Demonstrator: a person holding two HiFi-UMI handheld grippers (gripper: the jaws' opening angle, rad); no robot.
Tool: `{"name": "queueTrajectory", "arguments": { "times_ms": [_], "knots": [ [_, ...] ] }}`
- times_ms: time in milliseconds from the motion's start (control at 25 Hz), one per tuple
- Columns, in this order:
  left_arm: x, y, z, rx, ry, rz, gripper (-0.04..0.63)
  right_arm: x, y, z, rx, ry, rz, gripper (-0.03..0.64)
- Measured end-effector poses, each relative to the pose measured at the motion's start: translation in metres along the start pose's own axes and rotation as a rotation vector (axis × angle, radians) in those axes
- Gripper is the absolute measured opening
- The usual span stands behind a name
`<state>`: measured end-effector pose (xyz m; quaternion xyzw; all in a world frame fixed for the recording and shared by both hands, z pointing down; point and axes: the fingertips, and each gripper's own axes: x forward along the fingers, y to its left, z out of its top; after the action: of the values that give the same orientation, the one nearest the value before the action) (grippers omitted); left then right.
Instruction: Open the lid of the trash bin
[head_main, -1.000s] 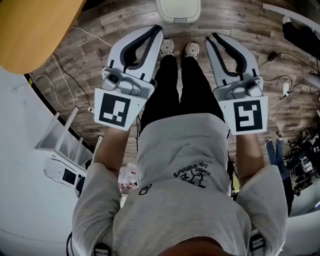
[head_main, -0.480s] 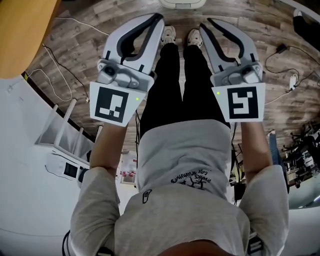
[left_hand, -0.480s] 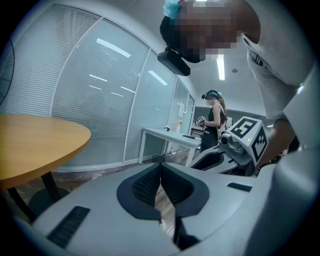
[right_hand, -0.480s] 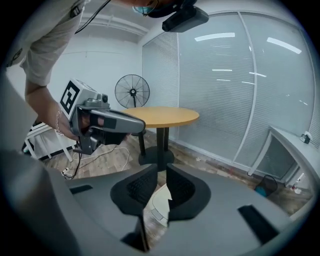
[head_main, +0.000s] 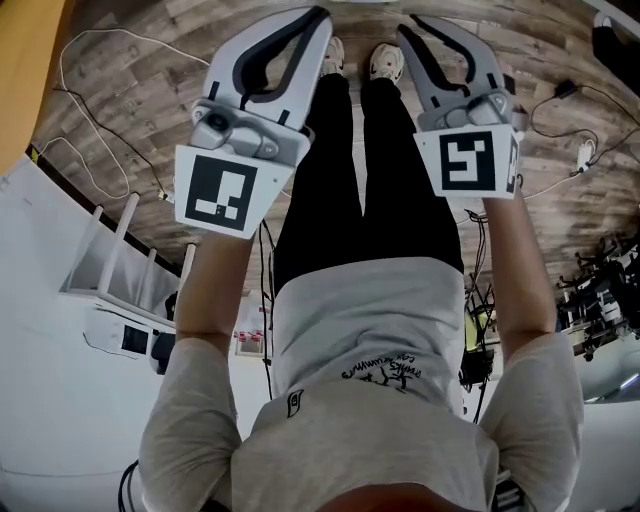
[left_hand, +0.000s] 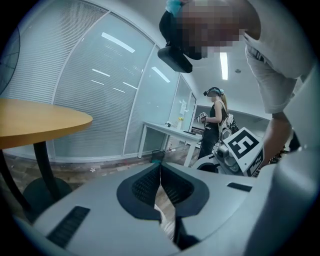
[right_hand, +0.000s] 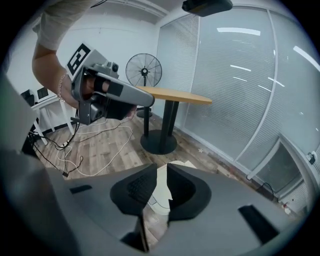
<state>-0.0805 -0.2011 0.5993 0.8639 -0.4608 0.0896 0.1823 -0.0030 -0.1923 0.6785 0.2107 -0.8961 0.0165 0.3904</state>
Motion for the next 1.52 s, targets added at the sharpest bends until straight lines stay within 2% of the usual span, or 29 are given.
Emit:
{"name": "queueTrajectory", "arguments": {
  "times_ms": [320,480,880,1000,1320,1520],
  "knots": [
    [0.012,0.003,-0.045,0.013,0.017,0.000,0.020,0.047,0.018,-0.039,-0.107,0.059,0.023,0.075],
    [0.016,0.008,-0.072,-0.024,0.062,-0.007,0.020,0.072,0.024,-0.059,-0.121,0.084,0.029,0.074],
    [0.030,0.014,-0.119,-0.055,0.077,-0.006,0.020,0.123,0.040,-0.107,-0.290,0.145,0.074,0.080],
    [0.033,0.014,-0.134,-0.041,0.091,-0.011,0.020,0.135,0.046,-0.122,-0.332,0.166,0.093,0.083],
    [0.052,0.025,-0.180,-0.037,0.111,-0.010,0.021,0.171,0.055,-0.157,-0.359,0.237,0.128,0.094],
    [0.059,0.027,-0.191,-0.010,0.130,-0.021,0.020,0.192,0.060,-0.176,-0.367,0.309,0.144,0.097]
  ]
}}
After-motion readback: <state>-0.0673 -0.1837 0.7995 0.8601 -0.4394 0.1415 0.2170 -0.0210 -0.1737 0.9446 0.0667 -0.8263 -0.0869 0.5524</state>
